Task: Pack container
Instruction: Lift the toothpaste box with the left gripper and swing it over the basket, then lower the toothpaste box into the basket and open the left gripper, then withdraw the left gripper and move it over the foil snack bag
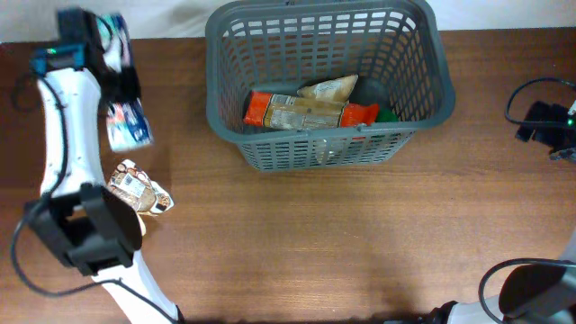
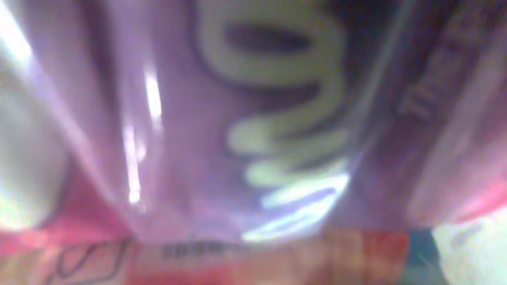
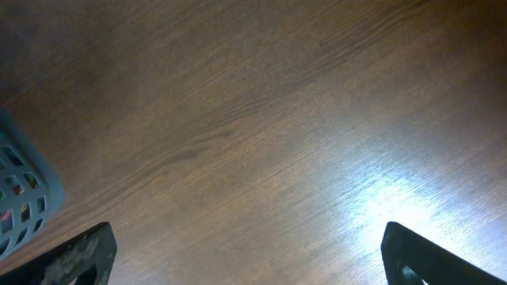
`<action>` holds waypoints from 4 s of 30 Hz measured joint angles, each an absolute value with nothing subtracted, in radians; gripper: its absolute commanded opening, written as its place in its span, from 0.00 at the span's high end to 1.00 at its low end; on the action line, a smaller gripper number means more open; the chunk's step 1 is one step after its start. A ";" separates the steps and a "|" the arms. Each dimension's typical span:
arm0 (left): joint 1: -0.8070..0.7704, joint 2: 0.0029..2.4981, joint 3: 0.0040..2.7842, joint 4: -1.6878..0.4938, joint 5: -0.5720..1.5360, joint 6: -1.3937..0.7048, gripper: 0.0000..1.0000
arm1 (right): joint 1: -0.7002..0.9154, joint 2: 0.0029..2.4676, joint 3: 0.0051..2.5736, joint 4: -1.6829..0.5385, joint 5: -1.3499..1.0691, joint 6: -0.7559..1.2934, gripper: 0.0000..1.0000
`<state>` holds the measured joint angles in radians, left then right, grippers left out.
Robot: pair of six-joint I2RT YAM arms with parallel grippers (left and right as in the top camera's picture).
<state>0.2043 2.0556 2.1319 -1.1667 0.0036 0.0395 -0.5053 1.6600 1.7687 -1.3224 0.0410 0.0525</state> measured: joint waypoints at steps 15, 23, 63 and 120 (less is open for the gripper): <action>-0.229 1.695 2.555 -0.947 0.061 0.109 0.98 | -0.505 1.660 1.769 -1.322 0.040 0.053 0.01; -0.411 1.802 2.558 -0.875 0.101 0.121 0.98 | -0.505 1.660 1.769 -1.322 0.039 0.053 0.01; -0.510 2.300 2.537 -1.152 0.274 0.327 0.76 | -0.505 1.660 1.769 -1.322 0.039 0.052 0.01; -0.031 1.892 2.687 -1.686 -0.173 -0.139 0.00 | -0.505 1.660 1.769 -1.322 0.039 0.052 0.01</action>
<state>-0.0311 1.8923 2.6869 -1.6859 -0.1734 -0.1387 -0.5053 1.6600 1.7687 -1.3220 0.0395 0.0525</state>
